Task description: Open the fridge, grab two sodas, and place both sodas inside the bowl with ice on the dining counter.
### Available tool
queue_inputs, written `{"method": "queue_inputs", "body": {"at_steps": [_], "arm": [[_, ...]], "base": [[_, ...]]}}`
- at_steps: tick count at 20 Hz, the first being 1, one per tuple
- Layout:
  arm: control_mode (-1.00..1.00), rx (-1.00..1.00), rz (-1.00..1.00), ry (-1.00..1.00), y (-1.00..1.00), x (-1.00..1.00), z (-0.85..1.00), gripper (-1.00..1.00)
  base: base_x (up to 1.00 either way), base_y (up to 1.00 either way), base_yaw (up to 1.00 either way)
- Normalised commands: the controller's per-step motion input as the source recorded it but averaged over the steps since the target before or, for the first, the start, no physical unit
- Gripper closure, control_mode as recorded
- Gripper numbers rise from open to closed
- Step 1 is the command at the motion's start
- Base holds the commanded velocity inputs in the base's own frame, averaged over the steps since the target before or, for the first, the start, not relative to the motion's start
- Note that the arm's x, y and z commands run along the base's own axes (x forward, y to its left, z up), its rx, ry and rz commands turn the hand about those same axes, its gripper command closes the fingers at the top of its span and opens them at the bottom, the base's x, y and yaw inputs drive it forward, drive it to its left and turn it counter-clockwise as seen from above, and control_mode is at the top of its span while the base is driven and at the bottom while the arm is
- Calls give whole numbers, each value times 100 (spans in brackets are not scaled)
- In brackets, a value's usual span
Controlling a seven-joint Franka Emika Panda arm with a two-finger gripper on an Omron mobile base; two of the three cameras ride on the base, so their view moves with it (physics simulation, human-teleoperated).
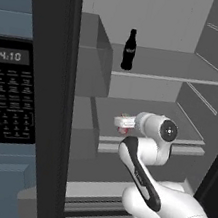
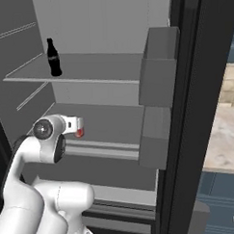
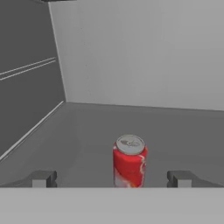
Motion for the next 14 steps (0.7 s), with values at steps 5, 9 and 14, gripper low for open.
{"method": "queue_inputs", "body": {"at_steps": [5,9,14], "arm": [[-100,0,0,-2,-13,3,-29,-100],[-100,0,0,0,0,11,-23,-100],[-100,0,0,0,0,18,-13,-100]], "base": [[0,0,0],[0,0,0],[0,0,0]]}}
